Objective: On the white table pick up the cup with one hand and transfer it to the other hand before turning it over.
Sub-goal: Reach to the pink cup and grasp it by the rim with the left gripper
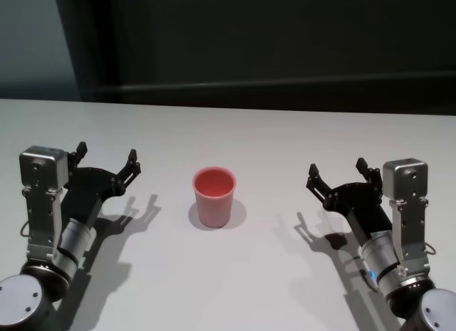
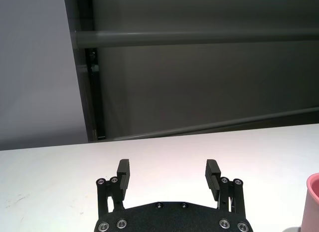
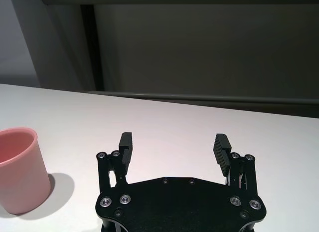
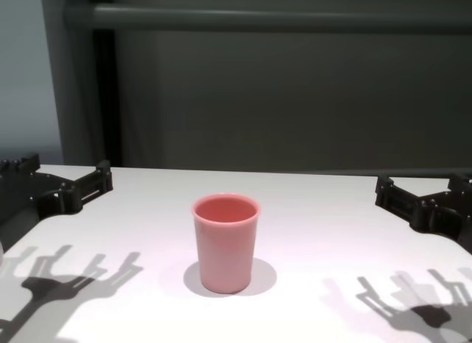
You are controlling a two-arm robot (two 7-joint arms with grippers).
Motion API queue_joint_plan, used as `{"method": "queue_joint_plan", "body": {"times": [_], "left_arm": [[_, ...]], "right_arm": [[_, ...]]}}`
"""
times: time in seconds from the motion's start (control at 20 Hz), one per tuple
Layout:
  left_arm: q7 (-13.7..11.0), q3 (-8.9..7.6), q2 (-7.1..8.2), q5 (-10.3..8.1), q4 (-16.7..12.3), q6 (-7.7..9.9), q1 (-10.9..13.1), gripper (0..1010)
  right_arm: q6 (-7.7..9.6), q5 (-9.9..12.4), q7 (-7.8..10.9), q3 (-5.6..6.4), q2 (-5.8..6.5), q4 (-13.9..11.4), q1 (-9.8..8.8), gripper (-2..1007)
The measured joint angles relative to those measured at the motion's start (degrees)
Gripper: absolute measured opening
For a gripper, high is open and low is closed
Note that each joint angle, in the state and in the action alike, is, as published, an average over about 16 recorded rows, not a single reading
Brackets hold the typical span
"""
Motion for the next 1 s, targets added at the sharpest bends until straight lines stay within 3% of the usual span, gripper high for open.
{"method": "queue_joint_plan", "body": {"times": [0.6,1.0], "left_arm": [[-0.21,-0.01,0.08,0.15,0.0,0.01,-0.05,1001],[-2.25,-0.59,1.5,1.39,-0.17,-0.23,-0.66,1001]], "right_arm": [[0.0,0.0,0.0,0.0,0.0,0.0,0.0,1002],[0.0,0.0,0.0,0.0,0.0,0.0,0.0,1002]]}}
